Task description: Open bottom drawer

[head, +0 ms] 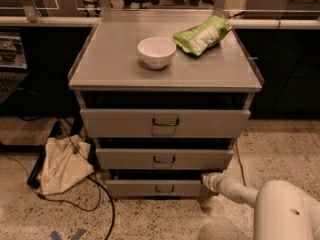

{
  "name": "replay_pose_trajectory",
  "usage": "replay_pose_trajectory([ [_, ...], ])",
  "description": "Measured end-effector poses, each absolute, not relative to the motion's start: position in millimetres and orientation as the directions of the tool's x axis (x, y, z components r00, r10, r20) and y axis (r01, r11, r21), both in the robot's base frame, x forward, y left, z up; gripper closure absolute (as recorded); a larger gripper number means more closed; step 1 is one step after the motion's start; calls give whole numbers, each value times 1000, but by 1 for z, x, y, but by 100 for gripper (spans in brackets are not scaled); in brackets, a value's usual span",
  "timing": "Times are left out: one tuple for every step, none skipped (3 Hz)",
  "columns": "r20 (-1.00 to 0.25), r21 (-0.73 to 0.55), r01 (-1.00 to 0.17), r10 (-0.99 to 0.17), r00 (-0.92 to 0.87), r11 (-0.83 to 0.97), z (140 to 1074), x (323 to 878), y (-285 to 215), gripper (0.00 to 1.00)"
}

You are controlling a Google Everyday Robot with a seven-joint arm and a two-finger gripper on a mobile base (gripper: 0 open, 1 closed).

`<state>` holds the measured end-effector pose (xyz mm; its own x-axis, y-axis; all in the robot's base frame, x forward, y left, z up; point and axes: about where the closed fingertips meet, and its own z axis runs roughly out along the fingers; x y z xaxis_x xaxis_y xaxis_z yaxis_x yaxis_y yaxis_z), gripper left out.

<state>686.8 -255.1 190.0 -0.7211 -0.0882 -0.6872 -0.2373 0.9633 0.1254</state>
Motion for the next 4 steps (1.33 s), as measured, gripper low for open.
replay_pose_trajectory([
  [-675,136,-233,-82,-733,963,192,683,-256,100],
  [-598,201,-210,-50,-800,957,198,659,-256,100],
  [-598,201,-210,-50,-800,957,198,659,-256,100],
  [-559,225,-213,-53,-827,951,186,650,-252,100],
])
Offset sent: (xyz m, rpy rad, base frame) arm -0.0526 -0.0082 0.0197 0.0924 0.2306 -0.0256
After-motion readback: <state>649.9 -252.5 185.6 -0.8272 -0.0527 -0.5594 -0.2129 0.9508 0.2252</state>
